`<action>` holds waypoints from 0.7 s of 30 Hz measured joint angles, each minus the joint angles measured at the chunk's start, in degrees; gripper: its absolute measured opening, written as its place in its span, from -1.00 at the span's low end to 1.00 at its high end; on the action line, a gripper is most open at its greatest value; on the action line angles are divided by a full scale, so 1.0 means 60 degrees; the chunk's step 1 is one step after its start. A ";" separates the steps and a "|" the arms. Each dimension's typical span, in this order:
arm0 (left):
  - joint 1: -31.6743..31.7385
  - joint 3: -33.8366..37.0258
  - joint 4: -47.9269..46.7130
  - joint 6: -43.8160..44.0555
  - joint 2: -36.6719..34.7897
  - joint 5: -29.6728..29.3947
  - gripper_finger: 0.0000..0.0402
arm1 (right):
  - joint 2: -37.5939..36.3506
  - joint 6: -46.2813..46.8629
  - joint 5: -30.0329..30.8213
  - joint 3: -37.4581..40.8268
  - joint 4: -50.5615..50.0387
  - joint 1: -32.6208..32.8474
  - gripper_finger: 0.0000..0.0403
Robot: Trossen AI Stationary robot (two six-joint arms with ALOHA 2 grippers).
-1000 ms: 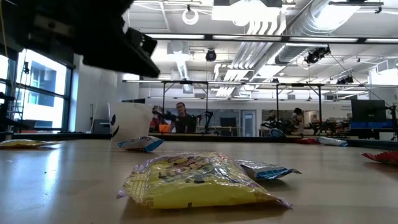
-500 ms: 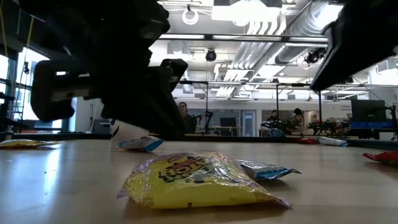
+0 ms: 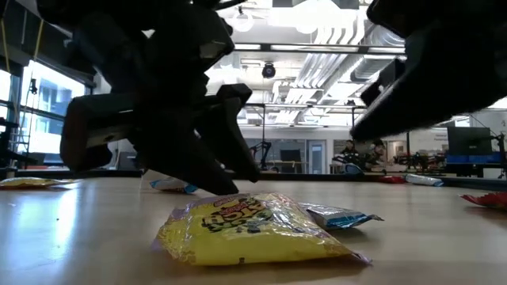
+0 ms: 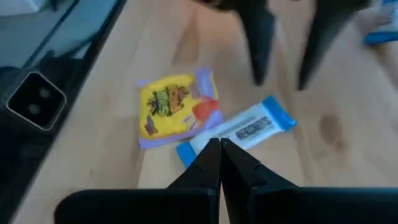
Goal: Sort candy
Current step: Put the white candy into the orange bucket
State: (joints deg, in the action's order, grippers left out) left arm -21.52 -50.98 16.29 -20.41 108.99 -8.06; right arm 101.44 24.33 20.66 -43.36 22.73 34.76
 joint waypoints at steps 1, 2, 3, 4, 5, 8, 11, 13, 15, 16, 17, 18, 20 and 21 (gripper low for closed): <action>0.0040 0.0000 0.0003 0.0084 0.0000 0.0011 -0.22 | 0.0255 -0.0076 -0.0032 -0.0084 0.0076 0.0000 -1.00; 0.0078 0.0000 0.0001 0.0149 0.0000 0.0015 -0.22 | 0.0508 -0.0112 -0.0056 -0.0184 0.0065 -0.0003 -1.00; 0.0096 0.0000 -0.0003 0.0206 0.0000 0.0017 -0.22 | 0.0774 -0.0142 -0.0122 -0.0324 0.0042 -0.0004 -1.00; 0.0096 0.0000 -0.0001 0.0206 0.0000 0.0015 -0.22 | 0.1037 -0.0176 -0.0245 -0.0475 0.0046 -0.0004 -1.00; 0.0103 0.0000 0.0001 0.0167 0.0000 0.0012 -0.22 | 0.1252 -0.0219 -0.0301 -0.0625 0.0050 -0.0005 -1.00; 0.0091 0.0007 -0.0025 -0.0024 0.0000 0.0041 -0.22 | 0.1762 -0.0247 -0.0443 -0.0997 0.0122 -0.0003 -1.00; 0.0070 0.0007 -0.0017 -0.0177 0.0000 0.0088 -0.22 | 0.1980 -0.0236 -0.0433 -0.1152 0.0211 0.0004 -1.00; 0.0056 0.0007 -0.0007 -0.0383 0.0000 0.0099 -0.22 | 0.2008 -0.0219 -0.0424 -0.1160 0.0211 -0.0007 -1.00; 0.0028 0.0007 -0.0003 -0.0569 0.0000 0.0099 -0.22 | 0.2010 -0.0219 -0.0455 -0.1164 0.0175 -0.0052 -1.00; 0.0023 0.0007 -0.0003 -0.0659 0.0000 0.0099 -0.22 | 0.2016 -0.0242 -0.0459 -0.1164 0.0160 -0.0077 -1.00; 0.0020 0.0007 0.0003 -0.0766 0.0000 0.0099 -0.22 | 0.2016 -0.0249 -0.0474 -0.1164 0.0134 -0.0104 -1.00; 0.0008 0.0007 0.0002 -0.0872 0.0000 0.0096 -0.22 | 0.2016 -0.0255 -0.0511 -0.1164 0.0119 -0.0129 -1.00; -0.0004 0.0007 0.0000 -0.1011 0.0000 0.0025 -0.22 | 0.2016 -0.0283 -0.0567 -0.1164 0.0094 -0.0188 -1.00; -0.0003 0.0007 -0.0003 -0.1082 0.0000 0.0006 -0.22 | 0.2016 -0.0298 -0.0585 -0.1164 0.0087 -0.0215 -1.00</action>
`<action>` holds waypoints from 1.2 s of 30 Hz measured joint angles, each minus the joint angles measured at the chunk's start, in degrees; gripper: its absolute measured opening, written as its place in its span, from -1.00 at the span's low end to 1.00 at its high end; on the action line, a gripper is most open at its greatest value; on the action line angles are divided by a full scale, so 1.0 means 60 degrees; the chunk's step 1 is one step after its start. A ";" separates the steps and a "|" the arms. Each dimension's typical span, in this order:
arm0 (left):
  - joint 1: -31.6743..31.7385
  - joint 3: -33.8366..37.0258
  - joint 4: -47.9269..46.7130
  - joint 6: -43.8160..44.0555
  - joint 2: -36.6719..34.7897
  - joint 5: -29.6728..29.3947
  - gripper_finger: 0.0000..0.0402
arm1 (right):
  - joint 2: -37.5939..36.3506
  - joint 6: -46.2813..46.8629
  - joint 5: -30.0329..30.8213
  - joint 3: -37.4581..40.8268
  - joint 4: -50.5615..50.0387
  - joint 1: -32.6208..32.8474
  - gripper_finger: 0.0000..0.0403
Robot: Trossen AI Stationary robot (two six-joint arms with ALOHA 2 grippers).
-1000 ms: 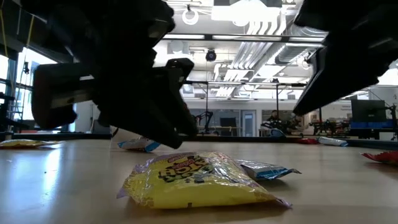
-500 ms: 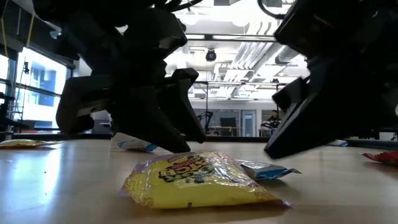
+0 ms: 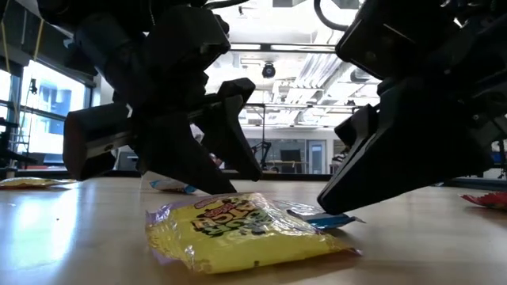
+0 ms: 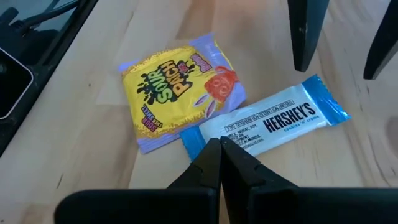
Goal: Sort candy
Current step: Put the white candy into the orange bucket
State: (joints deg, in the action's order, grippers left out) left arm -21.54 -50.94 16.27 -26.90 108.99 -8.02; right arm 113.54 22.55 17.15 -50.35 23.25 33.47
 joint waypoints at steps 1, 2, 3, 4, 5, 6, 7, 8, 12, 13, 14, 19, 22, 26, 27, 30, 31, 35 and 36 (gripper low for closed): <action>0.0000 0.0003 -0.0005 -0.0044 0.0000 -0.0002 -0.22 | 0.0000 -0.0052 -0.0030 0.0000 0.0011 -0.0016 -1.00; 0.0000 0.0004 -0.0011 -0.0050 0.0000 -0.0002 -0.22 | 0.0002 -0.0134 -0.0044 0.0002 0.0040 -0.0022 -1.00; 0.0000 0.0004 -0.0002 -0.0053 0.0017 -0.0002 -0.22 | 0.0009 -0.0285 -0.0045 0.0006 0.0101 -0.0033 -1.00; 0.0000 0.0004 0.0032 -0.0054 0.0051 -0.0002 -0.22 | -0.0002 -0.0371 -0.0062 0.0011 0.0159 -0.0037 -1.00; 0.0000 0.0008 -0.0008 -0.0060 0.0073 -0.0009 -0.22 | -0.0056 -0.0466 -0.0111 0.0012 0.0132 -0.0049 -1.00; 0.0000 0.0018 -0.0033 -0.0060 0.0077 -0.0005 -0.22 | -0.0096 -0.0503 -0.0141 0.0018 0.0092 -0.0075 -1.00; 0.0000 0.0018 -0.0038 -0.0057 0.0086 -0.0005 -0.22 | -0.0141 -0.0521 -0.0147 0.0015 0.0055 -0.0084 -1.00; 0.0000 0.0016 0.0014 -0.0042 0.0123 -0.0005 -0.22 | -0.0211 -0.0557 -0.0149 0.0000 -0.0039 -0.0084 -1.00; 0.0000 0.0015 -0.0021 -0.0005 0.0164 -0.0078 -0.22 | -0.0233 -0.0589 -0.0146 -0.0250 -0.0057 -0.0084 -1.00; 0.0000 0.0015 -0.0004 0.0069 0.0203 -0.0080 -0.22 | -0.0233 -0.0553 -0.0142 -0.0278 -0.0113 -0.0075 -1.00; 0.0000 0.0011 -0.0007 0.0136 0.0204 -0.0105 -0.22 | -0.0233 -0.0515 -0.0130 -0.0280 -0.0143 -0.0042 -1.00; 0.0000 0.0011 -0.0007 0.0191 0.0204 -0.0096 -0.22 | -0.0237 -0.0578 -0.0117 -0.0280 0.0057 0.0185 -1.00; 0.0000 0.0011 -0.0007 0.0191 0.0204 -0.0096 -0.22 | -0.0237 -0.0578 -0.0013 -0.0280 0.0048 0.0315 -1.00; 0.0000 0.0011 -0.0007 0.0191 0.0204 -0.0094 -0.22 | -0.0228 -0.0519 0.0063 -0.0280 0.0006 0.0368 -1.00; 0.0000 0.0011 -0.0004 0.0192 0.0204 -0.0094 -0.22 | -0.0198 -0.0519 0.0066 -0.0277 0.0043 0.0364 -1.00; -0.0023 0.0011 -0.0004 0.0198 0.0204 -0.0093 -0.22 | -0.0047 -0.0480 0.0112 -0.0277 0.0007 0.0304 -1.00; -0.0043 0.0011 -0.0004 0.0202 0.0204 -0.0096 -0.22 | 0.0007 -0.0412 0.0135 -0.0277 -0.0047 0.0280 -1.00; -0.0099 0.0011 -0.0013 0.0204 0.0204 -0.0150 -0.22 | 0.0283 -0.0163 0.0150 -0.0275 0.0024 0.0120 -1.00; -0.0117 0.0011 -0.0015 0.0202 0.0204 -0.0160 -0.22 | 0.0313 -0.0098 0.0138 -0.0280 0.0041 0.0090 -1.00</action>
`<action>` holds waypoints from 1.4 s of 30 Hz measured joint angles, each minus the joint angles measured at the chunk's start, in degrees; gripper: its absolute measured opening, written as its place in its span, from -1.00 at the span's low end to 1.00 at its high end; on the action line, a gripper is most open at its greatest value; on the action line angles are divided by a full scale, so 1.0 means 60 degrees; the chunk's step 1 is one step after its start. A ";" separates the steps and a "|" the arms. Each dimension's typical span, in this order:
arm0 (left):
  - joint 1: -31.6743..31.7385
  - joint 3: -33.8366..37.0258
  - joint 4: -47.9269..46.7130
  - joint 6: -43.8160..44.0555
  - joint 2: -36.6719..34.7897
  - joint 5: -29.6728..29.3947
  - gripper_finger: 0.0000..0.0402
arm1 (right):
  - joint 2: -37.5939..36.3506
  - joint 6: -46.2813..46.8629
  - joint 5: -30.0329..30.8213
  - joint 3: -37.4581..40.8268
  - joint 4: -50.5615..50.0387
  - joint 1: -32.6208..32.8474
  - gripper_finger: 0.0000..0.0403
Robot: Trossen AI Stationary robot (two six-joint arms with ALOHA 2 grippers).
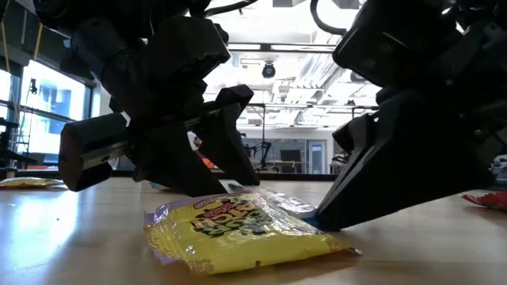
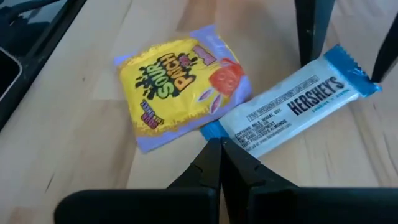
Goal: Sort candy
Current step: Put the white candy into the orange bucket
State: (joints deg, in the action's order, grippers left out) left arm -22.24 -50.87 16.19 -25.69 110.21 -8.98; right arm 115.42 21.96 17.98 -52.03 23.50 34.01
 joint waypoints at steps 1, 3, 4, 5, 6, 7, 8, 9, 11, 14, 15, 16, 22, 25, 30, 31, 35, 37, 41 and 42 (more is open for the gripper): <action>-0.0025 0.0000 0.0000 0.0002 0.0000 -0.0020 -0.22 | 0.0042 0.0036 0.0004 -0.0001 0.0040 -0.0038 -1.00; -0.0065 0.0000 0.0000 -0.0040 0.0000 -0.0117 -0.22 | 0.0087 0.0083 0.0002 -0.0011 0.0071 -0.0071 -1.00; -0.0098 0.0000 0.0001 -0.0110 0.0000 -0.0225 -0.22 | 0.0104 0.0083 -0.0001 -0.0011 0.0071 -0.0084 -1.00; -0.0135 0.0000 0.0004 -0.0196 0.0004 -0.0376 -0.22 | 0.0112 0.0083 -0.0004 -0.0011 0.0072 -0.0095 -1.00; -0.0165 -0.0004 0.0004 -0.0285 0.0004 -0.0545 -0.22 | 0.0113 0.0083 -0.0006 -0.0015 0.0063 -0.0100 -1.00; -0.0190 -0.0004 0.0004 -0.0393 0.0004 -0.0662 -0.22 | 0.0113 0.0083 -0.0007 -0.0015 0.0056 -0.0100 -1.00; -0.0202 -0.0004 0.0004 -0.0515 0.0007 -0.0767 -0.22 | 0.0113 0.0083 -0.0007 -0.0015 0.0046 -0.0100 -1.00; -0.0212 -0.0004 0.0004 -0.0601 0.0007 -0.0816 -0.22 | 0.0115 0.0083 -0.0006 -0.0015 0.0034 -0.0100 -1.00; -0.0207 -0.0004 0.0007 -0.0727 0.0007 -0.0815 -0.22 | 0.0117 0.0083 -0.0007 -0.0015 0.0020 -0.0100 -1.00; -0.0207 -0.0004 0.0007 -0.0846 0.0007 -0.0829 -0.22 | 0.0120 0.0047 -0.0007 -0.0015 0.0020 -0.0104 -1.00; -0.0207 -0.0004 0.0007 -0.0908 0.0007 -0.0839 -0.22 | 0.0122 0.0027 -0.0007 -0.0015 0.0024 -0.0104 -1.00; -0.0207 -0.0004 0.0007 -0.0998 0.0007 -0.0861 -0.22 | 0.0124 0.0018 -0.0011 -0.0012 0.0025 -0.0104 -1.00; -0.0207 -0.0004 0.0000 -0.1737 0.0014 -0.1410 -0.32 | 0.0127 0.0000 -0.0015 -0.0011 0.0024 -0.0108 -1.00; -0.0203 -0.0004 -0.0011 -0.2147 0.0015 -0.1527 -0.37 | 0.0131 -0.0075 -0.0018 -0.0004 0.0060 -0.0108 -1.00; -0.0343 -0.0028 0.0179 -0.3103 0.0167 -0.1515 -0.41 | 0.0142 -0.0233 -0.0022 0.0007 0.0115 -0.0108 -1.00; -0.0376 -0.0036 0.0298 -0.3211 0.0229 -0.1498 -0.42 | 0.0142 -0.0240 -0.0025 0.0007 0.0118 -0.0108 -1.00; -0.0601 -0.0033 0.0670 -0.3660 0.0371 -0.1692 -0.49 | 0.0142 -0.0242 -0.0030 0.0007 0.0126 -0.0108 -1.00; -0.0725 -0.0028 0.0834 -0.3883 0.0379 -0.1793 -0.56 | 0.0142 -0.0244 -0.0033 0.0007 0.0137 -0.0108 -1.00; -0.0956 -0.0022 0.0950 -0.4310 0.0390 -0.2170 -0.73 | 0.0142 -0.0244 -0.0034 0.0011 0.0151 -0.0108 -1.00; -0.1001 -0.0022 0.0948 -0.4353 0.0390 -0.2270 -0.77 | 0.0142 -0.0244 -0.0036 0.0011 0.0151 -0.0108 -1.00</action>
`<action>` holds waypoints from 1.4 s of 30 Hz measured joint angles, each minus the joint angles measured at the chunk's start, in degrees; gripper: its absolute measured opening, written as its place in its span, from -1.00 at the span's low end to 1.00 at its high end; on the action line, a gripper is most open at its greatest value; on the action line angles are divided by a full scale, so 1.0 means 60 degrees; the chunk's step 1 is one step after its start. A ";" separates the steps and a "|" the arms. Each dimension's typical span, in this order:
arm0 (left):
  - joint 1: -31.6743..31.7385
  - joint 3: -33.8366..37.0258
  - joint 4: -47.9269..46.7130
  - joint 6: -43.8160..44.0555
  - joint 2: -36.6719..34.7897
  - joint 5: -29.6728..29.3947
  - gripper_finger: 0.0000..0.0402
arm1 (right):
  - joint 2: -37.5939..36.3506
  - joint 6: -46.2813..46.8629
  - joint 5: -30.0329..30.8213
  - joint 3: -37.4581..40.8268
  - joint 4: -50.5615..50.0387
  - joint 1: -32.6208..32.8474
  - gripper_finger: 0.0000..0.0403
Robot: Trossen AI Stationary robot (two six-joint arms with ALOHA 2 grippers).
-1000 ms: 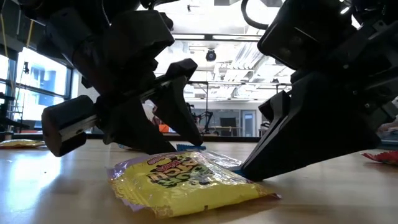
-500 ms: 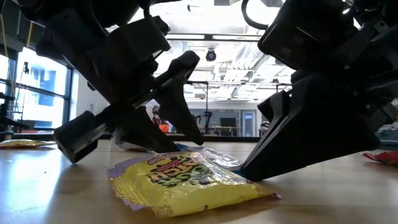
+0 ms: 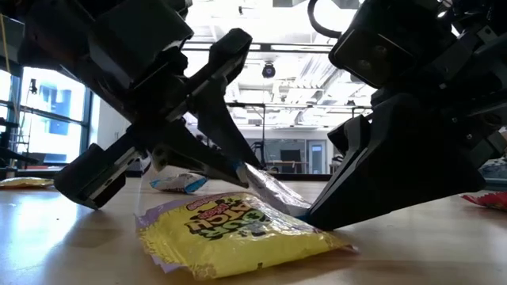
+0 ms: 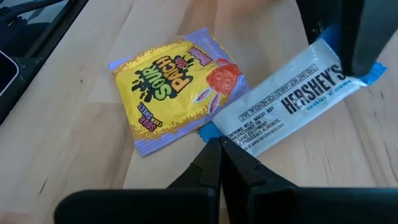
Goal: Sort candy
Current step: Put the white candy into the orange bucket
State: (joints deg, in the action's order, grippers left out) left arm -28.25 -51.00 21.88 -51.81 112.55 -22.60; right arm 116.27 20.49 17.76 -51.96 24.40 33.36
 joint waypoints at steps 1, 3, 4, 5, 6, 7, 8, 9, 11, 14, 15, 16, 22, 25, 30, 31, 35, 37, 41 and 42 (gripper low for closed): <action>-0.0032 -0.0004 -0.0018 -0.0020 0.0002 -0.0051 -0.82 | 0.0001 0.0000 0.0004 0.0000 0.0001 0.0000 -1.00; -0.0066 -0.0004 -0.0096 0.0002 0.0007 -0.0076 -0.91 | 0.0004 0.0000 0.0000 0.0000 0.0004 0.0000 -1.00; -0.0090 -0.0003 -0.0111 0.0007 0.0007 -0.0126 -0.95 | 0.0004 0.0000 0.0000 0.0000 0.0007 0.0000 -1.00; -0.0119 0.0000 -0.0116 0.0000 0.0008 -0.0211 -0.97 | 0.0004 0.0000 0.0000 0.0000 0.0007 0.0000 -1.00; -0.0147 0.0000 -0.0118 -0.0026 0.0011 -0.0287 -0.98 | 0.0004 0.0000 0.0000 0.0000 0.0007 0.0000 -1.00; -0.0169 0.0000 -0.0118 -0.0052 0.0011 -0.0353 -0.98 | 0.0004 0.0000 0.0000 0.0000 0.0009 0.0000 -1.00; -0.0205 0.0000 -0.0118 -0.0096 0.0009 -0.0442 -0.98 | 0.0004 0.0000 0.0000 0.0000 0.0019 0.0000 -1.00; -0.0246 0.0000 -0.0118 -0.0164 0.0011 -0.0582 -0.99 | 0.0007 -0.0002 0.0000 0.0000 0.0027 0.0000 -1.00; -0.0324 0.0000 -0.0125 -0.0250 0.0011 -0.0823 -1.00 | 0.0007 -0.0005 0.0037 0.0000 0.0034 0.0001 -1.00; -0.0427 0.0004 -0.0178 -0.0203 -0.0030 -0.1044 -1.00 | 0.0011 -0.0033 0.0088 0.0000 0.0036 0.0007 -0.97; -0.0469 0.0010 -0.0222 -0.0120 -0.0075 -0.1052 -1.00 | 0.0011 -0.0029 0.0103 -0.0007 0.0036 0.0007 -0.95; -0.0515 0.0025 -0.0321 -0.0005 -0.0148 -0.1050 -1.00 | 0.0011 -0.0024 0.0134 -0.0018 0.0036 0.0007 -0.91; -0.0637 0.0066 -0.1586 0.0765 -0.0677 -0.0992 -1.00 | -0.0015 -0.0178 0.0280 -0.0148 -0.0079 -0.0004 -0.50; -0.0680 0.0051 -0.2259 0.1177 -0.0953 -0.1161 -1.00 | -0.0184 -0.0215 0.0262 -0.0171 -0.0279 -0.0005 -0.28; -0.0905 0.0051 -0.3108 0.1762 -0.1369 -0.1553 -1.00 | -0.0640 -0.0219 0.0288 -0.0171 -0.1014 -0.0004 -0.06; -0.0965 0.0051 -0.3235 0.1892 -0.1502 -0.1560 -1.00 | -0.0722 -0.0219 0.0297 -0.0171 -0.1141 0.0000 -0.04; -0.1240 0.0044 -0.3651 0.2326 -0.2267 -0.1591 -1.00 | -0.0892 -0.0219 0.0584 -0.0189 -0.1459 0.0000 -0.03; -0.1390 0.0036 -0.3916 0.2524 -0.2790 -0.1640 -1.00 | -0.0889 -0.0219 0.0752 -0.0189 -0.1641 0.0000 -0.02; -0.1643 0.0036 -0.4524 0.3119 -0.3892 -0.1689 -1.00 | -0.0889 0.0001 0.1041 -0.0189 -0.1970 0.0000 -0.02; -0.1696 0.0033 -0.4657 0.3308 -0.4166 -0.1692 -1.00 | -0.0889 0.0001 0.1093 -0.0189 -0.1989 0.0000 -0.02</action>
State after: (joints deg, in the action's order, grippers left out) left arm -38.42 -50.81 -6.07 -31.97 87.55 -32.75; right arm 110.93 20.49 24.32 -53.10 12.47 33.36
